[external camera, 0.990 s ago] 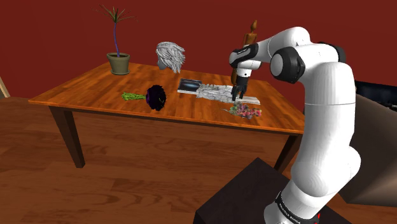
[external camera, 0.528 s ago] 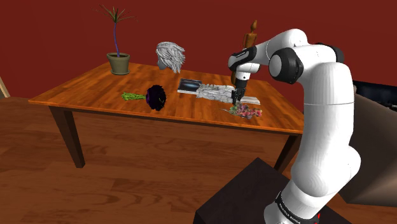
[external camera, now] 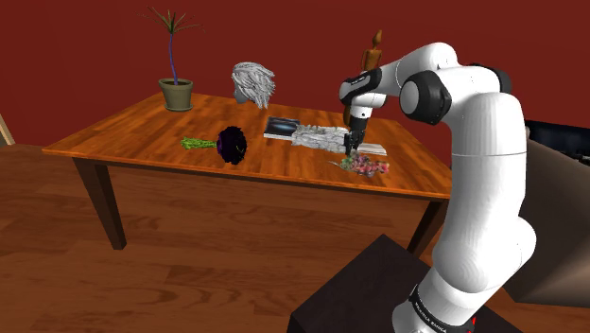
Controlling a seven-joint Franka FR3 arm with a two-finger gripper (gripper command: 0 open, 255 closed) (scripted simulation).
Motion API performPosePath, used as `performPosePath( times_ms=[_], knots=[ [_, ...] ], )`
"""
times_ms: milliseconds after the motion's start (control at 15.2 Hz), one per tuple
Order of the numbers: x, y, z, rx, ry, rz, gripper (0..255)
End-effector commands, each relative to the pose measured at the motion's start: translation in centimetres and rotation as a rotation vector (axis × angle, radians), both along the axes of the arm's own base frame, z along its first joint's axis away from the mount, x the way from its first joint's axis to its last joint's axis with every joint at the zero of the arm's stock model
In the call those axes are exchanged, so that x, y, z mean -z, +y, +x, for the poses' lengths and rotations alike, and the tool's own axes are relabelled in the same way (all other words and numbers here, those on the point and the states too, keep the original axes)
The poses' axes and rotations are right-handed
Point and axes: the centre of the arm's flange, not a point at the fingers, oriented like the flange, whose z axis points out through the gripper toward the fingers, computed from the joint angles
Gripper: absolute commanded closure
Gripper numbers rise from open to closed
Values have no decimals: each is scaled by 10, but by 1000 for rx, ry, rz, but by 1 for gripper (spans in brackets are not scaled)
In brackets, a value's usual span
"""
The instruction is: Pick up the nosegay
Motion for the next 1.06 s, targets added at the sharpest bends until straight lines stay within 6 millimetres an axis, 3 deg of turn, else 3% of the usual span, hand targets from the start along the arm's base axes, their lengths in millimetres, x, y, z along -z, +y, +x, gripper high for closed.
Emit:
performPosePath(
  times_ms=[0,858,990],
  knots=[
    [-8,0,-1,0,0,0,255],
    [-77,0,0,0,0,0,255],
    [-77,0,0,0,0,0,255]
  ],
)
